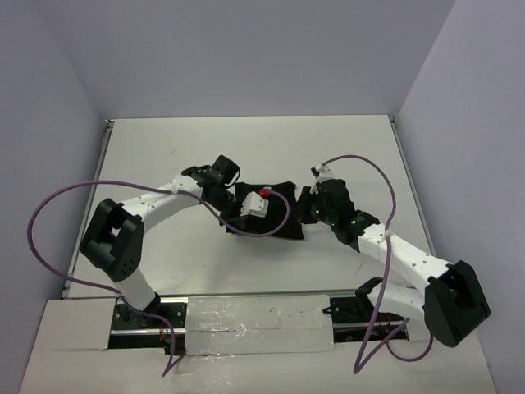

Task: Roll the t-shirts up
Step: Roll the T-shirt to the center of the board.

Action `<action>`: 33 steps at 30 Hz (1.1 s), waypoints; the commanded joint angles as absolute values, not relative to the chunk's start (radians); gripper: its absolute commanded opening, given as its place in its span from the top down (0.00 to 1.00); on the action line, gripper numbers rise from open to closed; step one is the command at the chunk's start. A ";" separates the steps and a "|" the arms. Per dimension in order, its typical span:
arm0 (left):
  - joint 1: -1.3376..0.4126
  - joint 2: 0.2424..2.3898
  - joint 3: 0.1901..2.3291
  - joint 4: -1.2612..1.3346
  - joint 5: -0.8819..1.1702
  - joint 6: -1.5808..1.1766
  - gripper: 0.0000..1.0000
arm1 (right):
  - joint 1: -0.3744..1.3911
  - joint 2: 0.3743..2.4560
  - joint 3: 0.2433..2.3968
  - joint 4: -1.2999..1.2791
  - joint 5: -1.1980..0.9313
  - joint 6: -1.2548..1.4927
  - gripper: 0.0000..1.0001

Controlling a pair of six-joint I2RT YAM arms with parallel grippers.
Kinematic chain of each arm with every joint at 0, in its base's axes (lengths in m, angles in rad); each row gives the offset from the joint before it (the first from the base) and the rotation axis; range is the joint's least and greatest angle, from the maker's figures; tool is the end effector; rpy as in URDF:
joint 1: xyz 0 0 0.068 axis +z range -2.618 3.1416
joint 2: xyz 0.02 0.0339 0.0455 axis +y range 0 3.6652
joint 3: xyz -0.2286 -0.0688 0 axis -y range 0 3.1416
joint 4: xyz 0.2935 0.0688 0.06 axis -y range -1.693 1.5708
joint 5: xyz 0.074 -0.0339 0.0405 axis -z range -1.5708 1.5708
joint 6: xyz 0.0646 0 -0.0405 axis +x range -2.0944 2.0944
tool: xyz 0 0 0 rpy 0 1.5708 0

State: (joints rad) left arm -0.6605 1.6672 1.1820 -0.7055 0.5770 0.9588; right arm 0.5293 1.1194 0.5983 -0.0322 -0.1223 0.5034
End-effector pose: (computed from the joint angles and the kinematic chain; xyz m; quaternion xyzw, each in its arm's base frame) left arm 0.2762 -0.2592 0.1382 0.7187 0.6104 -0.2494 0.2206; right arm 0.2741 0.1695 0.1525 -0.0411 0.8713 0.2864 0.3964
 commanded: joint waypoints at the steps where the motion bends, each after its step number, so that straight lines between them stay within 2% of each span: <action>1: -0.644 1.726 1.294 -1.036 0.833 1.084 1.00 | 0.525 1.027 0.612 -0.109 -0.130 0.437 0.87; 2: -0.634 1.770 1.343 -1.136 0.854 1.101 1.00 | 0.523 1.014 0.608 -0.110 -0.149 0.433 0.86; 5: -0.604 1.844 1.405 -1.248 0.940 1.141 1.00 | 0.534 0.971 0.591 -0.107 -0.186 0.416 0.85; 7: -0.571 1.877 1.423 -1.267 0.980 1.143 1.00 | 0.561 0.954 0.578 -0.115 -0.207 0.379 0.80; 10: -0.539 1.910 1.440 -1.272 0.997 1.140 1.00 | 0.607 0.920 0.569 -0.129 -0.255 0.318 0.62; 11: -0.531 1.913 1.440 -1.270 0.997 1.135 1.00 | 0.632 0.893 0.566 -0.132 -0.253 0.290 0.52; 16: -0.525 1.908 1.424 -1.236 0.994 1.123 1.00 | 0.761 0.809 0.548 -0.202 -0.187 -0.090 0.37; 18: -0.523 1.905 1.419 -1.218 0.991 1.118 1.00 | 0.762 0.784 0.528 -0.206 -0.222 -0.226 0.35; 23: -0.520 1.901 1.411 -1.181 0.986 1.095 1.00 | 0.765 0.847 0.524 -0.176 -0.296 -0.343 0.31; 28: -0.518 1.898 1.402 -1.177 0.980 1.100 1.00 | 0.769 0.991 0.546 -0.235 -0.338 -0.426 0.32; 33: -0.509 1.893 1.391 -1.175 0.976 1.103 1.00 | 0.769 1.028 0.525 -0.213 -0.337 -0.466 0.37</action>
